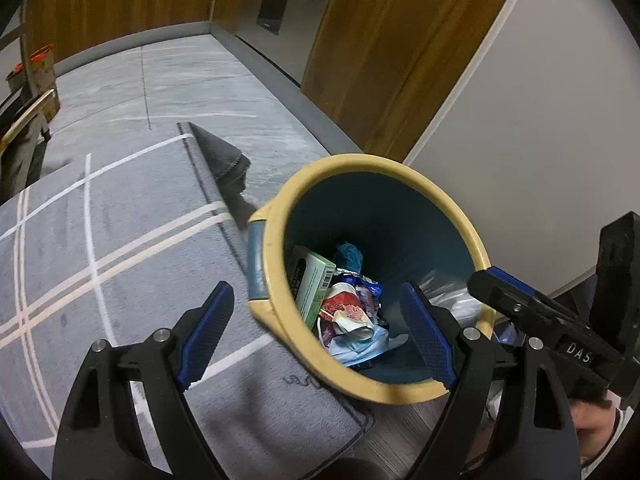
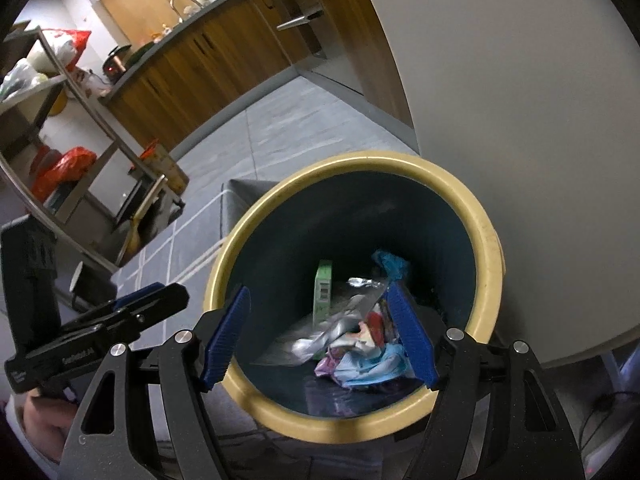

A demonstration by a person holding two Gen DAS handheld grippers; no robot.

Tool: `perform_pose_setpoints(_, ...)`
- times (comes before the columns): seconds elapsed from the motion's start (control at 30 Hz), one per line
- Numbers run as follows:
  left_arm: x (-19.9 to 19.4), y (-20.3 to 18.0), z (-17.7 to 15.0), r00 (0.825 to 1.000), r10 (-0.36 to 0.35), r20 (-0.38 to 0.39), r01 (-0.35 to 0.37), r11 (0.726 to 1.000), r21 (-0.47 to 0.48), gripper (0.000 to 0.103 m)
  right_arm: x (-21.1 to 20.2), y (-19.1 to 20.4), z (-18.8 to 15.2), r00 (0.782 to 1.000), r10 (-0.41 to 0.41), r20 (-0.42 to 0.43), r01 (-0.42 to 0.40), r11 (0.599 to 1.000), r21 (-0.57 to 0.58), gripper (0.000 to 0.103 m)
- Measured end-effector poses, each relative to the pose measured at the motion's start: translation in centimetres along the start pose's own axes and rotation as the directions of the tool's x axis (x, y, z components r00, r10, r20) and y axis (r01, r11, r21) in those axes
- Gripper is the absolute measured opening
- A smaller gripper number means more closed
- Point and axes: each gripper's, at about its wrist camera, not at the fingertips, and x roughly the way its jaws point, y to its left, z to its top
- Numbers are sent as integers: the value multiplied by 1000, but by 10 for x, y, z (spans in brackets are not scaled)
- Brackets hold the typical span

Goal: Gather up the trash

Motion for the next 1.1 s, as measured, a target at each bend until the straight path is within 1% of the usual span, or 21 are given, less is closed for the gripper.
perform_pose_setpoints(0.17,-18,-6,-5,1000,0,29,-1,1000,17,84,-20,8,-6,999,-18,30,20,998,-64,76)
perform_pose_setpoints(0.23,-27,-11,-9,999,2,44,-3,1000,28,89,-31,13,-10,999,-26,48,31,994,-102,79)
perform_pose_setpoints(0.37,-49,-24,-19,994,45,95,-50,997,50,94,-52,16,-21,996,-42,76,54,986,-155,82)
perform_pose_setpoints(0.4,-54,-27,-21,993,50,108,-57,997,57,96,-57,16,-22,996,-44,83,58,985,-163,84)
perform_pose_setpoints(0.47,-67,-32,-27,989,60,136,-69,996,60,97,-69,17,-29,994,-49,101,67,980,-187,87)
perform_pose_setpoints(0.53,-76,-35,-34,987,60,147,-67,997,48,97,-79,17,-33,992,-54,116,76,977,-199,90)
perform_pose_setpoints(0.63,-85,-37,-43,986,58,157,-64,997,38,97,-94,16,-41,989,-53,141,81,976,-202,92)
perform_pose_setpoints(0.77,-97,-42,-56,983,66,173,-73,997,34,97,-113,14,-49,983,-54,175,89,976,-199,93)
perform_pose_setpoints(0.87,-107,-46,-65,975,70,209,-82,996,47,97,-127,15,-55,977,-49,209,92,974,-206,94)
perform_pose_setpoints(0.97,-117,-48,-75,971,57,232,-69,997,44,97,-138,18,-64,973,-44,227,95,971,-218,94)
perform_pose_setpoints(1.1,-122,-52,-83,970,51,238,-65,997,52,97,-148,23,-73,965,-46,258,110,965,-239,94)
